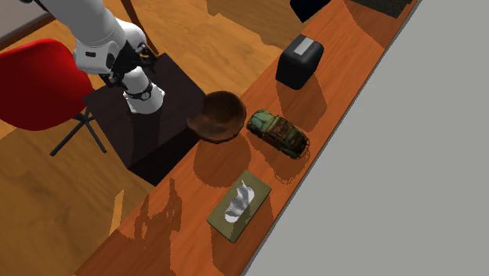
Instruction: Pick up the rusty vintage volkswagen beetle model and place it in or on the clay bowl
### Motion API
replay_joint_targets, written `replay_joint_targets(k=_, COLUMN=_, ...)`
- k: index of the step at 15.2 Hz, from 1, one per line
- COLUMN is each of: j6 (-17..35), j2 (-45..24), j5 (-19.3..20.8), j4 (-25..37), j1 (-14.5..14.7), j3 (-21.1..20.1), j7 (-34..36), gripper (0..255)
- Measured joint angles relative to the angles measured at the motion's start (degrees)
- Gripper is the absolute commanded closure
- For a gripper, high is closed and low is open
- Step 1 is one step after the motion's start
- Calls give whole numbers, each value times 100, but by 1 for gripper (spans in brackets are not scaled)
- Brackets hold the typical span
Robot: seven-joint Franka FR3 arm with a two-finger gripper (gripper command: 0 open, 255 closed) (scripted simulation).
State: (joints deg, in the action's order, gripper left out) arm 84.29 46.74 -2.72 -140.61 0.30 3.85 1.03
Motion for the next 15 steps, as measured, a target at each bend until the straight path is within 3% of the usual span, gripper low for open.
replay_joint_targets(k=3, j6=144, j2=-209, j5=-73, j4=87, j1=51, j3=-74, j7=60, gripper=0)
replay_joint_targets(k=15, j6=1450, j2=-2415, j5=-560, j4=1237, j1=475, j3=-767, j7=655, gripper=0)
